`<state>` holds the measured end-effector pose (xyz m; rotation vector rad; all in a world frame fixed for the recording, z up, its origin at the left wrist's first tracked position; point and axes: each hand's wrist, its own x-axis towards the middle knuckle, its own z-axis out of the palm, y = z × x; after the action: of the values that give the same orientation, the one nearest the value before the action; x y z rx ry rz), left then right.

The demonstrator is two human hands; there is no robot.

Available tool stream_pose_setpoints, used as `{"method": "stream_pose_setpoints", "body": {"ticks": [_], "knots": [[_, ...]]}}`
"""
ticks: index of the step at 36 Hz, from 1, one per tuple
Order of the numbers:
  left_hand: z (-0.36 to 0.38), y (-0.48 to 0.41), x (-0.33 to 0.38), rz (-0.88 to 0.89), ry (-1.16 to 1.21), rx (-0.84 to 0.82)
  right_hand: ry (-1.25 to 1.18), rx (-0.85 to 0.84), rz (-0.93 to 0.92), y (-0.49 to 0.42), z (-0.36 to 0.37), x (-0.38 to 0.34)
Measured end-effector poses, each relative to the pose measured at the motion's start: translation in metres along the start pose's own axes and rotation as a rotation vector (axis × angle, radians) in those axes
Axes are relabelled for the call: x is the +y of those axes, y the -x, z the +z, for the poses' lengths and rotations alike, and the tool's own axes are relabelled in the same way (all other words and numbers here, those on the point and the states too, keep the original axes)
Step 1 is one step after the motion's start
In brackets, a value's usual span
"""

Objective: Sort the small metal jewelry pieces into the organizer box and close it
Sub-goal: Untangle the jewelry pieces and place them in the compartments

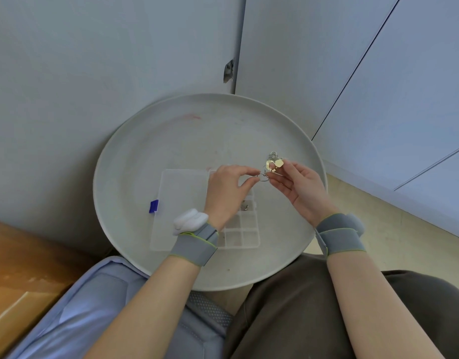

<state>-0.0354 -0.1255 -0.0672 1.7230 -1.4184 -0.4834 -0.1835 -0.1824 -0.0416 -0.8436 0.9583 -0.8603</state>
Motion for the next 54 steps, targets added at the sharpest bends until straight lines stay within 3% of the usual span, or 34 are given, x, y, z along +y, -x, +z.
{"method": "stream_pose_setpoints", "body": {"ticks": [9, 19, 29, 42, 49, 54], "knots": [[0.002, 0.004, 0.001, 0.000, 0.067, 0.067, 0.025, -0.011, 0.014, -0.001, 0.002, 0.000], [-0.005, 0.002, 0.004, -0.033, 0.041, 0.094, 0.230, 0.018, -0.018, 0.001, 0.001, 0.002], [-0.001, -0.002, 0.006, -0.009, -0.043, 0.075, 0.098, 0.040, -0.013, -0.003, -0.004, 0.000], [0.020, -0.003, 0.007, 0.047, -0.443, -0.118, 0.002, 0.262, -0.072, -0.011, -0.010, 0.003], [0.022, 0.001, 0.006, 0.035, -0.463, -0.086, -0.027, 0.283, -0.074, -0.012, -0.011, 0.003], [0.019, 0.001, 0.003, -0.012, -0.353, -0.019, -0.031, 0.281, -0.074, -0.011, -0.011, 0.003]]}}
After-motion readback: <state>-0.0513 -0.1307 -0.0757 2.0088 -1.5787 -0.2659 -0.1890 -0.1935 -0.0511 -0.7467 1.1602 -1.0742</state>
